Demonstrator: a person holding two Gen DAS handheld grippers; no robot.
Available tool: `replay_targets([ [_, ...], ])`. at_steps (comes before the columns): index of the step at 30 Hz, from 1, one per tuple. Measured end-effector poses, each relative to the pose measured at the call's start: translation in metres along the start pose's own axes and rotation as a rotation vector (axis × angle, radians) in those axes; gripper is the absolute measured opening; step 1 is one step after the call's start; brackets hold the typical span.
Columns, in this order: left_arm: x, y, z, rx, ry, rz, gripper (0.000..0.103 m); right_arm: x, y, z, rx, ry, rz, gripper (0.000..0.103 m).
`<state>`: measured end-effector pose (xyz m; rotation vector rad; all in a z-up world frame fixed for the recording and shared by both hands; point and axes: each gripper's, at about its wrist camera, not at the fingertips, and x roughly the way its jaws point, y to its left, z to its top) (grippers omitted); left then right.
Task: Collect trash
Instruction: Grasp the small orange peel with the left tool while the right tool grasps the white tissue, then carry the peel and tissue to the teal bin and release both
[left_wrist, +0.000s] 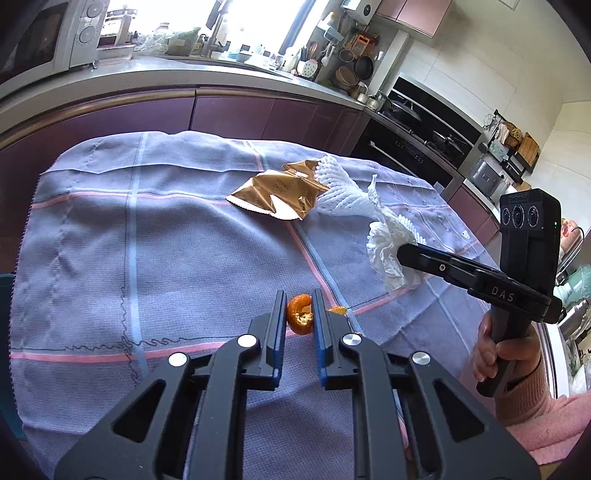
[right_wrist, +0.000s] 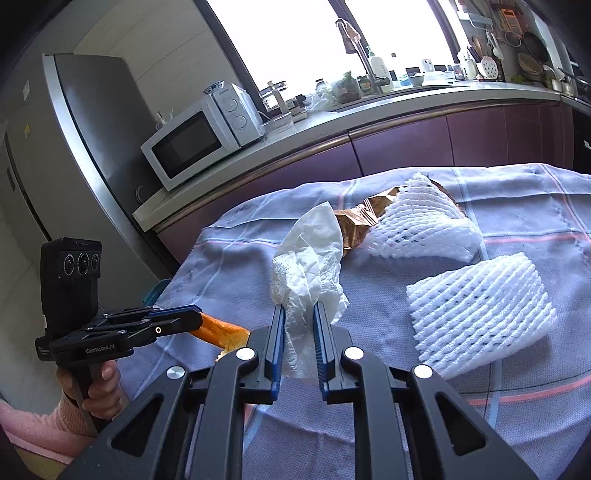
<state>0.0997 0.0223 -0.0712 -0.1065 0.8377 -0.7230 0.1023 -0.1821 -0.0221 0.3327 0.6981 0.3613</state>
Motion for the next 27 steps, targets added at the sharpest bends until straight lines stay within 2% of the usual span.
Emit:
replay_targets([
  [17,-0.087,0.041,-0.006,-0.062,-0.143,0.097,0.014,0.036,0.057,0.016,-0.106,0.039,0.143,0.014],
  [27,-0.149,0.077,-0.011,-0.133,-0.247,0.205,0.014,0.073,0.108,0.032,-0.199,0.097,0.250,0.014],
])
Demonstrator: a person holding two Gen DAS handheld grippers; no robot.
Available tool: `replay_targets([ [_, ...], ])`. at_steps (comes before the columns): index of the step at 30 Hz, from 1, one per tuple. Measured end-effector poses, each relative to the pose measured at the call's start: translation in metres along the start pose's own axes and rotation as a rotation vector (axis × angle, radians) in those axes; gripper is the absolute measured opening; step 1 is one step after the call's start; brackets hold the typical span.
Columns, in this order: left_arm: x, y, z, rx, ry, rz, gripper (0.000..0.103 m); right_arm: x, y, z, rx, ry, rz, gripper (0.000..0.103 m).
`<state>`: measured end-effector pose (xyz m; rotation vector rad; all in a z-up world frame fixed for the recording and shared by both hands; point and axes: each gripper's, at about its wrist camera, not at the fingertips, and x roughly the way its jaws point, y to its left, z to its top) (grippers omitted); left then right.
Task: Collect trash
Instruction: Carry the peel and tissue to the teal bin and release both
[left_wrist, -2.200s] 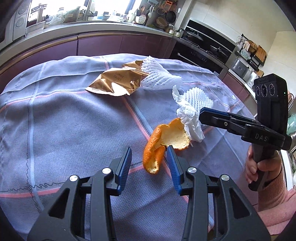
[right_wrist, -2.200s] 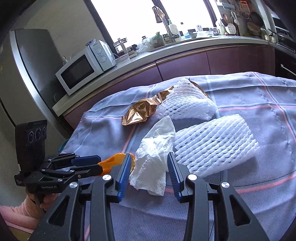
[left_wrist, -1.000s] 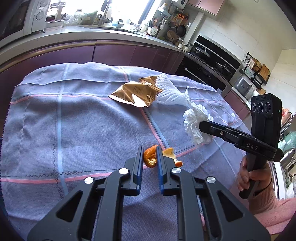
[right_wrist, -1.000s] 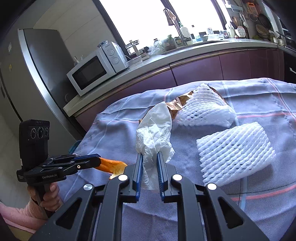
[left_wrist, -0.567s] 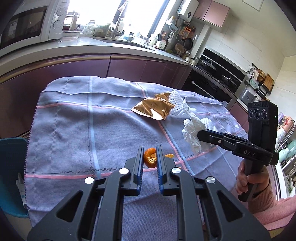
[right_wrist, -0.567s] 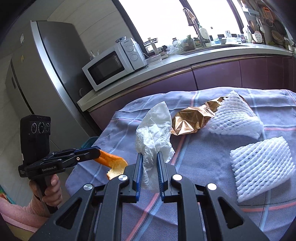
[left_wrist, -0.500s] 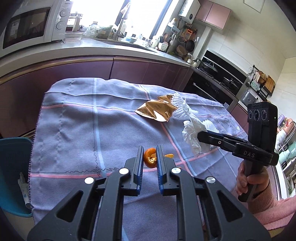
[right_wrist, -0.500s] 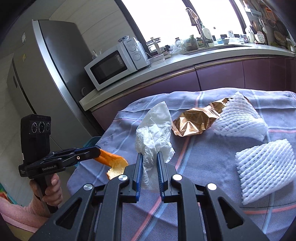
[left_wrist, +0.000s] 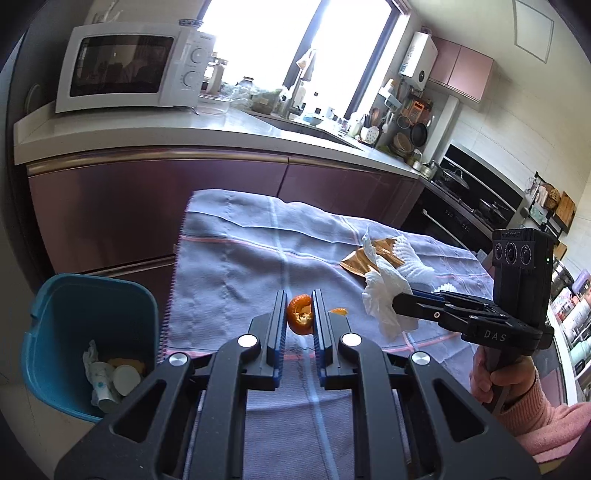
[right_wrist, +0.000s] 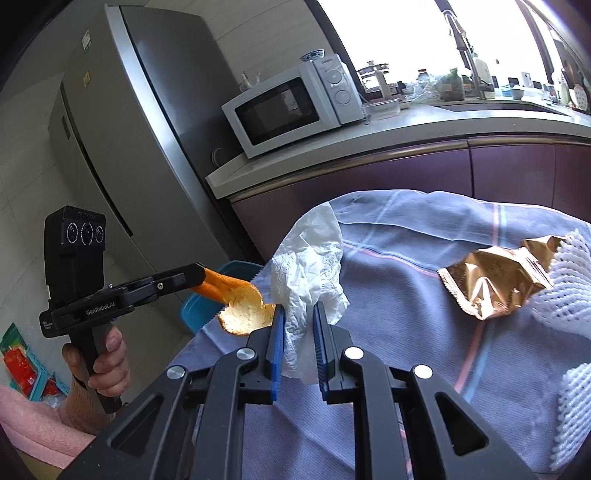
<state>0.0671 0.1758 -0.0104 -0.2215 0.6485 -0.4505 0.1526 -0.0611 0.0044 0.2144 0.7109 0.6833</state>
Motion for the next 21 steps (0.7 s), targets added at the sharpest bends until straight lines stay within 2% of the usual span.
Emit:
replay_targets([
  [10,-0.045,0.061,0.009,-0.069,-0.086,0.155,0.014,0.062,0.052,0.031,-0.096,0.077,0.124,0.014],
  [16,-0.062,0.104,0.005,-0.128,-0.102,0.253,0.014,0.104,0.081,0.043,-0.142,0.131,0.177,0.014],
  [21,-0.060,0.137,-0.001,-0.169,-0.082,0.314,0.014,0.137,0.098,0.049,-0.178,0.184,0.191,0.014],
])
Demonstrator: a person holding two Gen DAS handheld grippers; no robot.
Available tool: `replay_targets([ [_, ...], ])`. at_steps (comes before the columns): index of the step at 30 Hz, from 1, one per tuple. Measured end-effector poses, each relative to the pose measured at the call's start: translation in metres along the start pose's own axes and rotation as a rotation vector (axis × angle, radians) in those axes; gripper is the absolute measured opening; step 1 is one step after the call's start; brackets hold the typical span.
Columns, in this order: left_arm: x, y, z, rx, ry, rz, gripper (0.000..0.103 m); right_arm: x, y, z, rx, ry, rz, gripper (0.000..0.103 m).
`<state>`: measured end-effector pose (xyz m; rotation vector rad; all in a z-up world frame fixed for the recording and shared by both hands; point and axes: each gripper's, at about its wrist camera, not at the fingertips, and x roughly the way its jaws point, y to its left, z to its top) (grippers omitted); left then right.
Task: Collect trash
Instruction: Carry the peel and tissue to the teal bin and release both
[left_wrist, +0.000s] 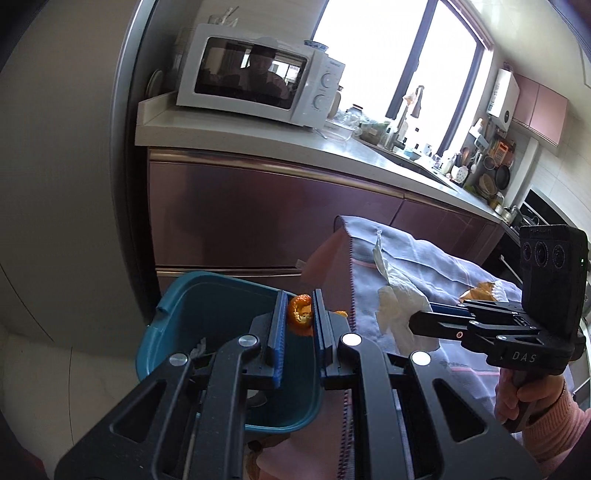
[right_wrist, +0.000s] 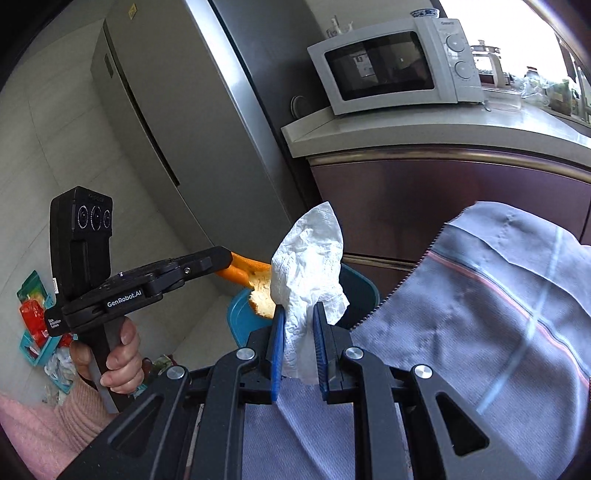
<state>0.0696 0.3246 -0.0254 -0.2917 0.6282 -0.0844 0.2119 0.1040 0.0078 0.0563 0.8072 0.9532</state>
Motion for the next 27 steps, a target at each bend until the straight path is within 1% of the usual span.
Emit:
replay_targets([
  [9,0.030,0.037,-0.005,-0.048,0.043,0.078,0.014,0.058,0.001,0.010,-0.007,0.105,-0.009,0.014],
  [17,0.069,0.050,-0.014,-0.072,0.117,0.102,0.014,0.098,-0.007,0.010,0.008,0.202,-0.047,0.016],
  [21,0.086,0.053,-0.020,-0.074,0.149,0.108,0.015,0.105,-0.013,0.008,0.029,0.235,-0.055,0.017],
  [24,0.097,0.052,-0.025,-0.076,0.172,0.110,0.015,0.109,-0.015,0.009,0.032,0.238,-0.076,0.023],
  [27,0.108,0.050,-0.028,-0.077,0.190,0.106,0.016,0.109,-0.016,0.008,0.037,0.245,-0.082,0.023],
])
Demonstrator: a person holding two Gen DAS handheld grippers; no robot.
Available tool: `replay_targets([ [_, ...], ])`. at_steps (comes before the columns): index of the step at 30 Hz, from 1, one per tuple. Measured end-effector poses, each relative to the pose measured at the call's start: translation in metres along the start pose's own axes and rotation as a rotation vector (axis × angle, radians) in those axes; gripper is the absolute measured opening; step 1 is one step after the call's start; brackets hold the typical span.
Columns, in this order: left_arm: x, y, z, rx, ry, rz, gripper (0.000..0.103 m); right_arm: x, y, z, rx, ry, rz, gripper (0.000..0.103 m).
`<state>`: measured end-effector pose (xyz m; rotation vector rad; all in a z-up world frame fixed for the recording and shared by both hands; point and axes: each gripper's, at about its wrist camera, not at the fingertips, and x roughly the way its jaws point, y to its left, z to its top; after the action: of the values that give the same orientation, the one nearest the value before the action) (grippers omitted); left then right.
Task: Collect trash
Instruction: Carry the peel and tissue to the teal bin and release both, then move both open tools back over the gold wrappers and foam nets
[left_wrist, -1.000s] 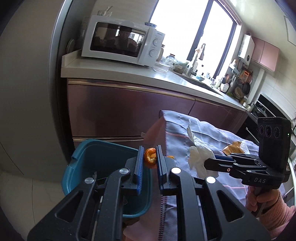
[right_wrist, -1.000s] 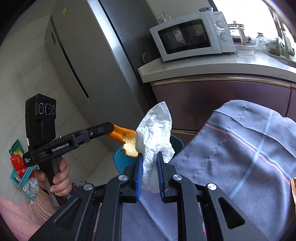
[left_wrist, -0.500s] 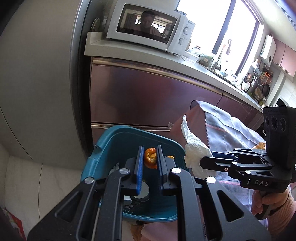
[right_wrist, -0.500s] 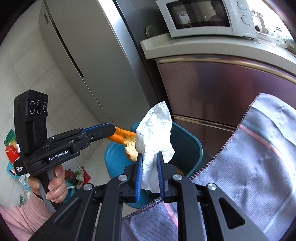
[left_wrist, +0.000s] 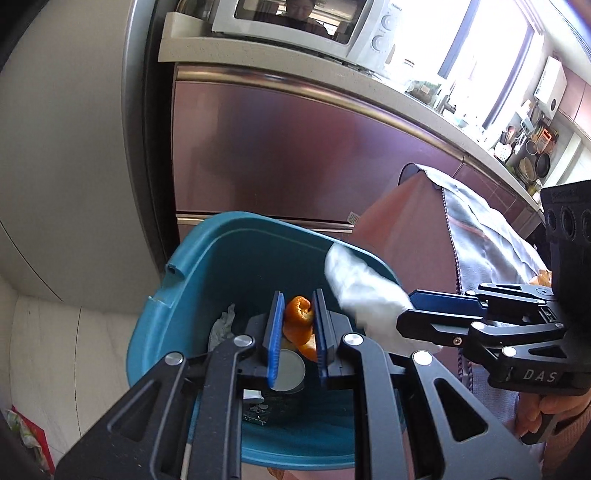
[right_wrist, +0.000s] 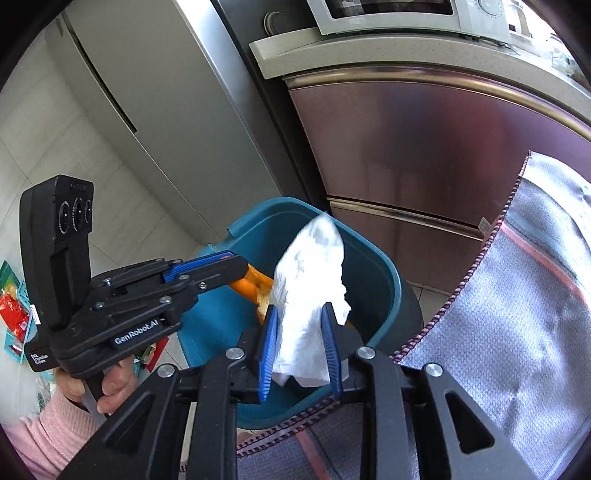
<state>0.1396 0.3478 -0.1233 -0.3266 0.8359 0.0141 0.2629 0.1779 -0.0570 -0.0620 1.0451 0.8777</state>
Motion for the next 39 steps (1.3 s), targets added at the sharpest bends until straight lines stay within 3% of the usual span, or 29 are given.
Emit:
replay_targets([
  [10,0.017,-0.009,-0.004,0.004,0.029,-0.012,0.020,-0.012,-0.011,-0.009,0.030,-0.035,0.020,0.024],
  [20,-0.018,-0.047,-0.001,0.089,-0.062,-0.081,0.028,-0.046,-0.009,-0.025,0.026,-0.113,0.052,0.027],
  [30,-0.054,-0.127,-0.006,0.238,-0.120,-0.272,0.036,-0.123,-0.026,-0.070,0.065,-0.259,0.020,0.032],
  [39,-0.039,-0.227,-0.023,0.366,-0.041,-0.429,0.040,-0.199,-0.072,-0.127,0.200,-0.377,-0.114,0.034],
])
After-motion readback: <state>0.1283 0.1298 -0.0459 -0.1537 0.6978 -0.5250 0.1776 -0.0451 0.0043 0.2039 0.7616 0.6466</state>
